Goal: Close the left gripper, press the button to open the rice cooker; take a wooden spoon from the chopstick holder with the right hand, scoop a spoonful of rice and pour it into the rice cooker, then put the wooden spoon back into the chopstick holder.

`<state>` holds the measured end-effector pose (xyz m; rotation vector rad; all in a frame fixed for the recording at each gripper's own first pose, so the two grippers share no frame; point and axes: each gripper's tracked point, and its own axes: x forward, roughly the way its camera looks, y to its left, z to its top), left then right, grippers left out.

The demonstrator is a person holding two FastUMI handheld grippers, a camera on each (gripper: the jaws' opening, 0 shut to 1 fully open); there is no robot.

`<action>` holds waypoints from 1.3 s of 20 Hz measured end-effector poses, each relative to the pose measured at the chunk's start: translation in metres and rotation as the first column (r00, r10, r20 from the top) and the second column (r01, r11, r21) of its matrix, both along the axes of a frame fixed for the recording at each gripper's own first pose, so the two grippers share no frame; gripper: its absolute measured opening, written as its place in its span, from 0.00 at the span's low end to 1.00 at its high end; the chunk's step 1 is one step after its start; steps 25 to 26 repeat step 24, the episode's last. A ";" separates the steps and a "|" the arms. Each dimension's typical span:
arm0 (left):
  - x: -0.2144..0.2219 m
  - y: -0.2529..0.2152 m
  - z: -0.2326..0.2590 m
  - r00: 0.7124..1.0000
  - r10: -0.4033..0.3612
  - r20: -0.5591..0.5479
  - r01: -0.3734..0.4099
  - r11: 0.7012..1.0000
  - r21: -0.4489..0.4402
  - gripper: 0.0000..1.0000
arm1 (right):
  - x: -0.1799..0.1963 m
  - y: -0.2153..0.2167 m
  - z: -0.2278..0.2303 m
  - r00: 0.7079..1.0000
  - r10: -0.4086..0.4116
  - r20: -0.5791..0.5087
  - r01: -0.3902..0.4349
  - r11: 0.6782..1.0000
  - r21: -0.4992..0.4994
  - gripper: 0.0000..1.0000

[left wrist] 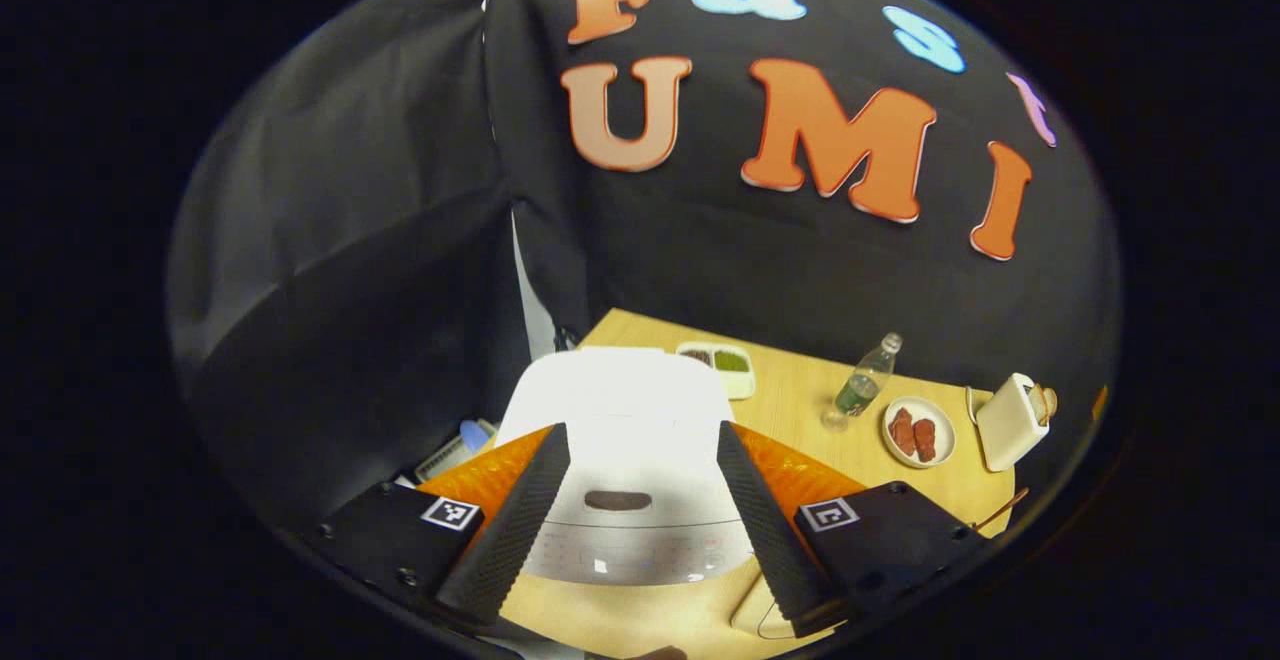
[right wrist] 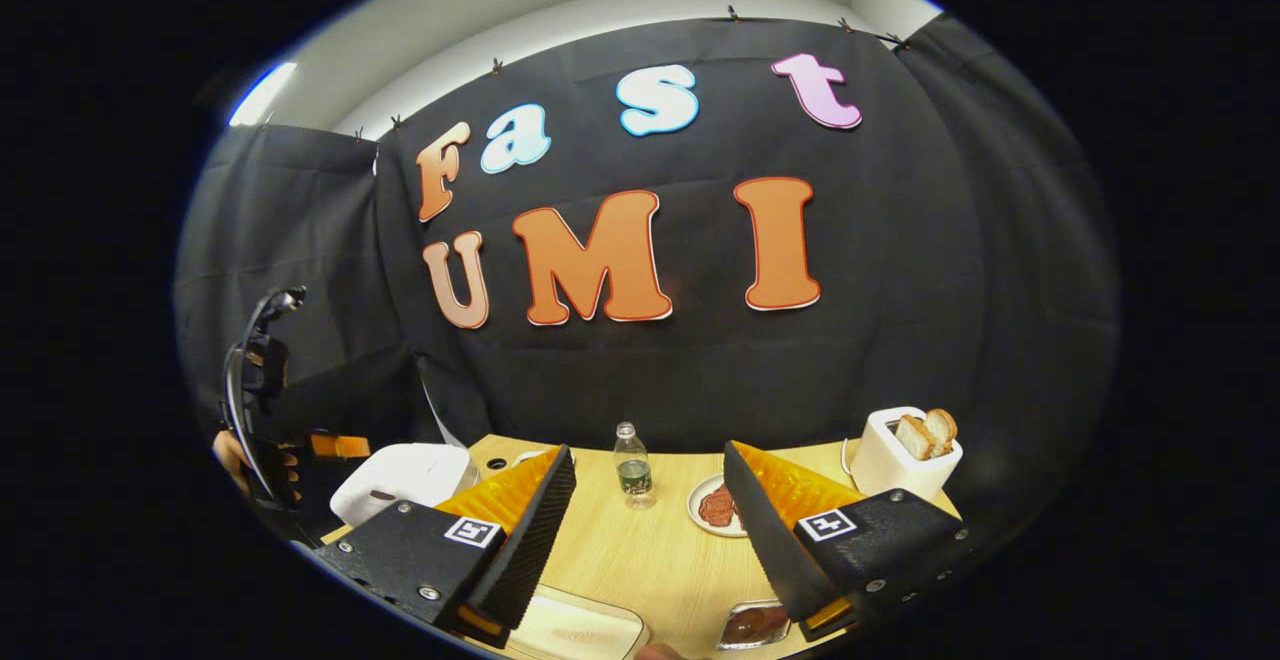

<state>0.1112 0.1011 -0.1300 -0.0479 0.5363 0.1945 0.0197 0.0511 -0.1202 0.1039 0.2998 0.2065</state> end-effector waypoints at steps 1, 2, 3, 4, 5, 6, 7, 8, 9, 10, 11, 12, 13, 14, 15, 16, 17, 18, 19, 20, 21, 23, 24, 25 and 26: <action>-0.005 -0.009 0.021 0.998 -0.024 0.062 0.022 0.999 0.024 1.00 | 0.001 0.005 0.005 1.000 0.001 0.012 -0.001 1.000 -0.001 0.93; -0.011 -0.015 0.041 0.991 -0.047 0.122 0.040 0.997 0.061 1.00 | 0.003 0.008 0.011 1.000 0.003 0.027 -0.003 1.000 0.000 0.93; -0.015 -0.020 0.057 0.981 -0.068 0.182 0.051 0.994 0.097 1.00 | 0.005 0.011 0.018 0.999 0.000 0.044 0.000 1.000 0.001 0.93; -0.019 -0.027 0.075 0.968 -0.094 0.232 0.069 0.991 0.115 1.00 | 0.007 0.013 0.024 0.998 -0.002 0.059 0.002 1.000 0.001 0.93; -0.023 -0.036 0.088 0.955 -0.119 0.273 0.091 0.989 0.114 1.00 | 0.007 0.014 0.030 0.997 -0.004 0.076 0.003 1.000 0.004 0.93; -0.029 -0.047 0.102 0.942 -0.143 0.304 0.116 0.988 0.103 1.00 | 0.009 0.015 0.036 0.996 -0.004 0.093 0.004 1.000 0.004 0.93; -0.037 -0.055 0.114 0.930 -0.160 0.331 0.135 0.986 0.097 1.00 | 0.009 0.016 0.042 0.994 -0.006 0.106 0.006 1.000 0.002 0.93; -0.042 -0.062 0.123 0.919 -0.170 0.357 0.147 0.985 0.092 1.00 | 0.009 0.017 0.048 0.992 -0.005 0.126 0.005 1.000 0.002 0.93; -0.044 -0.068 0.126 0.909 -0.181 0.374 0.156 0.983 0.096 1.00 | 0.007 0.021 0.056 0.988 0.005 0.153 -0.006 1.000 0.006 0.93; -0.046 -0.072 0.128 0.899 -0.188 0.396 0.162 0.982 0.098 1.00 | 0.007 0.023 0.061 0.985 0.006 0.172 -0.007 1.000 0.003 0.93; -0.050 -0.078 0.131 0.890 -0.200 0.411 0.176 0.980 0.094 1.00 | 0.006 0.023 0.060 0.983 0.011 0.181 -0.010 1.000 -0.004 0.93; -0.053 -0.081 0.133 0.881 -0.207 0.425 0.187 0.978 0.089 1.00 | 0.005 0.025 0.061 0.983 0.015 0.186 -0.012 1.000 -0.015 0.89; -0.058 -0.084 0.135 0.876 -0.212 0.432 0.194 0.977 0.086 1.00 | 0.002 0.027 0.064 0.981 0.021 0.195 -0.017 1.000 -0.024 0.93; -0.060 -0.088 0.138 0.869 -0.222 0.442 0.207 0.975 0.083 1.00 | 0.002 0.028 0.066 0.979 0.022 0.203 -0.016 0.999 -0.031 0.93; -0.062 -0.094 0.137 0.864 -0.232 0.448 0.218 0.972 0.083 1.00 | 0.001 0.029 0.066 0.978 0.024 0.206 -0.017 0.999 -0.037 0.93; -0.064 -0.100 0.138 0.853 -0.248 0.458 0.239 0.968 0.080 1.00 | -0.001 0.030 0.067 0.978 0.024 0.209 -0.016 0.999 -0.041 0.93; -0.067 -0.105 0.138 0.847 -0.256 0.465 0.248 0.965 0.080 1.00 | -0.002 0.031 0.068 0.977 0.022 0.213 -0.012 0.999 -0.046 0.93; -0.070 -0.106 0.140 0.839 -0.267 0.473 0.259 0.962 0.084 1.00 | -0.002 0.032 0.070 0.975 0.025 0.220 -0.014 0.999 -0.050 0.93; -0.072 -0.106 0.143 0.834 -0.273 0.480 0.259 0.961 0.096 1.00 | -0.003 0.033 0.070 0.975 0.026 0.220 -0.015 0.998 -0.054 0.92; -0.074 -0.106 0.146 0.828 -0.277 0.488 0.258 0.960 0.106 1.00 | -0.005 0.035 0.071 0.974 0.032 0.223 -0.021 0.998 -0.051 0.92; -0.076 -0.109 0.147 0.824 -0.281 0.493 0.260 0.959 0.112 1.00 | -0.006 0.037 0.071 0.974 0.034 0.223 -0.024 0.999 -0.049 0.92; -0.078 -0.111 0.149 0.812 -0.286 0.509 0.267 0.957 0.111 0.99 | -0.006 0.037 0.075 0.972 0.036 0.232 -0.027 0.999 -0.041 0.92; -0.079 -0.111 0.151 0.808 -0.285 0.516 0.267 0.957 0.111 0.99 | -0.007 0.036 0.077 0.970 0.036 0.239 -0.028 0.999 -0.039 0.86; -0.079 -0.111 0.151 0.808 -0.285 0.516 0.267 0.957 0.111 0.99 | -0.007 0.036 0.077 0.970 0.036 0.239 -0.028 0.999 -0.039 0.86; -0.079 -0.111 0.151 0.808 -0.285 0.516 0.267 0.957 0.111 0.99 | -0.007 0.036 0.077 0.970 0.036 0.239 -0.028 0.999 -0.039 0.86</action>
